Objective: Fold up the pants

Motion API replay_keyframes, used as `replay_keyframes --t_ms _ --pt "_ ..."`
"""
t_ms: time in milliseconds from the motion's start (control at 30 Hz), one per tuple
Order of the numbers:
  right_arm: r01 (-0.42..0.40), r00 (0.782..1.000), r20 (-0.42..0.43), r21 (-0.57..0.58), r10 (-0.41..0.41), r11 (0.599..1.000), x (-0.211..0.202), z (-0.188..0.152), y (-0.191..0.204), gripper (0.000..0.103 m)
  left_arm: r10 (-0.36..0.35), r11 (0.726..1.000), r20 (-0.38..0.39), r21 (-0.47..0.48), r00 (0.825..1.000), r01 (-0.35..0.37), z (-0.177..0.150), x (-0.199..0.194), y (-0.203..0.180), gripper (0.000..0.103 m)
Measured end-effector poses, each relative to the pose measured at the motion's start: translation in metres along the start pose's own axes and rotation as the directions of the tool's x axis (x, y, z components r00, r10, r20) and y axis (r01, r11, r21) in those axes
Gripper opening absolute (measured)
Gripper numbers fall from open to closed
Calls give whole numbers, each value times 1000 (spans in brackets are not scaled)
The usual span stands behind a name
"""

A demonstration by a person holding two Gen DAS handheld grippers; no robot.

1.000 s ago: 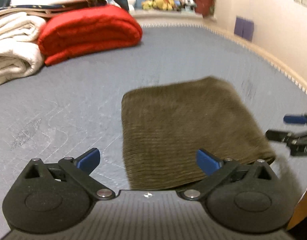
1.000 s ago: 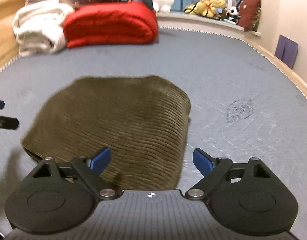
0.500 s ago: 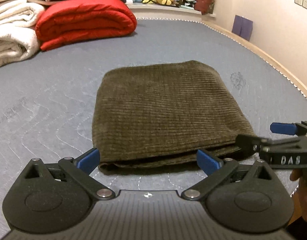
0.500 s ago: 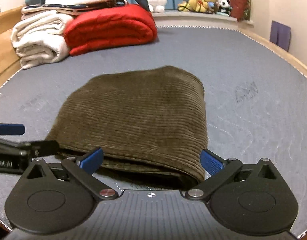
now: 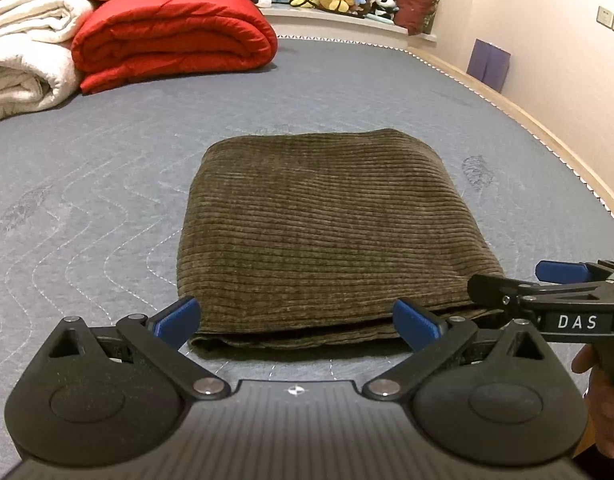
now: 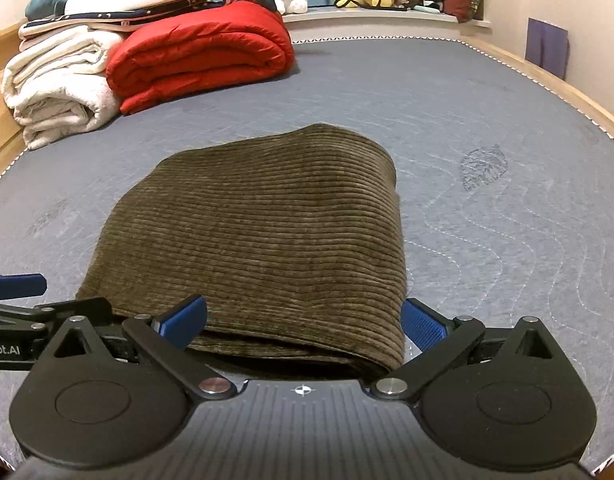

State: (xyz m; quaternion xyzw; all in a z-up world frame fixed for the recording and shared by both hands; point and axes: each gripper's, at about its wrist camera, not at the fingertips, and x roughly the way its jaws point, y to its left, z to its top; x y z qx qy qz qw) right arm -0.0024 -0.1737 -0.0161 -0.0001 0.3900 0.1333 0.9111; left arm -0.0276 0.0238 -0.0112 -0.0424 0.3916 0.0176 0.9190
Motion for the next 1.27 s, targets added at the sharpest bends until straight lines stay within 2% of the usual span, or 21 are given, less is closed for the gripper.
replay_keyframes --t_ms 833,1267 --pt "17 1000 17 -9 -17 1000 -2 0 1 102 -8 1000 9 3 1000 8 -2 -2 -1 103" --pt "19 1000 23 -14 -19 1000 -2 -1 6 102 -16 999 37 29 999 15 -4 -7 -4 103"
